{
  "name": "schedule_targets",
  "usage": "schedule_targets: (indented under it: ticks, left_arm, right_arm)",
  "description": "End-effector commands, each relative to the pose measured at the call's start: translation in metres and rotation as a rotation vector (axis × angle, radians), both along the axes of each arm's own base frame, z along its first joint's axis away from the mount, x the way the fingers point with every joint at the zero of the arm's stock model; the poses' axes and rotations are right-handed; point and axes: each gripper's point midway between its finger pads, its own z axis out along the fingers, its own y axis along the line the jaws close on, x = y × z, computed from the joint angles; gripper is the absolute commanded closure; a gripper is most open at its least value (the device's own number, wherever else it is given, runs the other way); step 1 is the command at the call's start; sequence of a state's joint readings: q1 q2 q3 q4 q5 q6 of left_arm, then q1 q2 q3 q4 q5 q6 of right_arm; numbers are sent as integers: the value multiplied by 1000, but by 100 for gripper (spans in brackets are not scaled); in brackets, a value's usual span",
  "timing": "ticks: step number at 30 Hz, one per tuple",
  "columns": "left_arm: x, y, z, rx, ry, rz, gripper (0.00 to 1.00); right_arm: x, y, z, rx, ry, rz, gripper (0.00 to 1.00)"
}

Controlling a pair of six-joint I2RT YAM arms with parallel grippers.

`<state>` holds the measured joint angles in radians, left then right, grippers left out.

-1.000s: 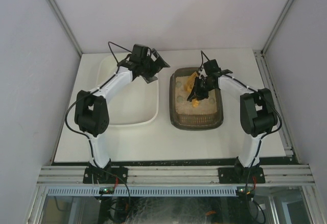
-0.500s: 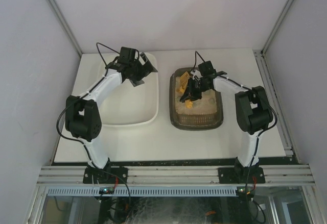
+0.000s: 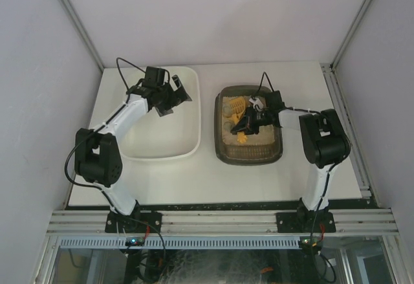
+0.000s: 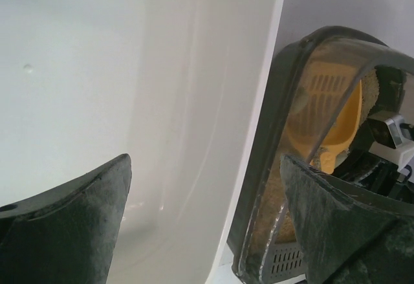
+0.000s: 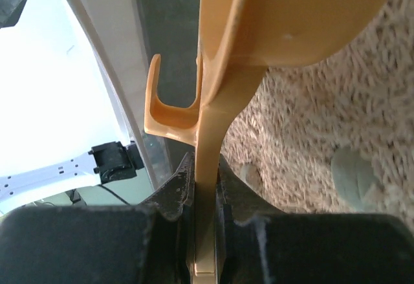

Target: Clean the litter box

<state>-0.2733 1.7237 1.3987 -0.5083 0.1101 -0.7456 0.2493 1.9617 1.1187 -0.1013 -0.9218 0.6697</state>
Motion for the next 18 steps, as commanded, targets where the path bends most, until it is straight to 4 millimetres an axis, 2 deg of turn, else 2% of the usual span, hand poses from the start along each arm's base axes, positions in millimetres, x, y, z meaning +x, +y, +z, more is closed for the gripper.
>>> schedule_targets:
  ticks: [1, 10, 13, 18]
  left_arm:
    - [-5, 7, 23, 28, -86, -26, 0]
    - [-12, 11, 26, 50, -96, -53, 0]
    - [-15, 14, 34, 106, -131, -113, 0]
    - [-28, 34, 57, 252, -142, -181, 0]
  right_arm:
    - [-5, -4, 49, 43, -126, 5, 100]
    - [-39, -35, 63, -90, -147, -55, 100]
    - [-50, -45, 66, -96, -159, -84, 100]
    - [-70, -52, 74, -11, -215, -107, 100]
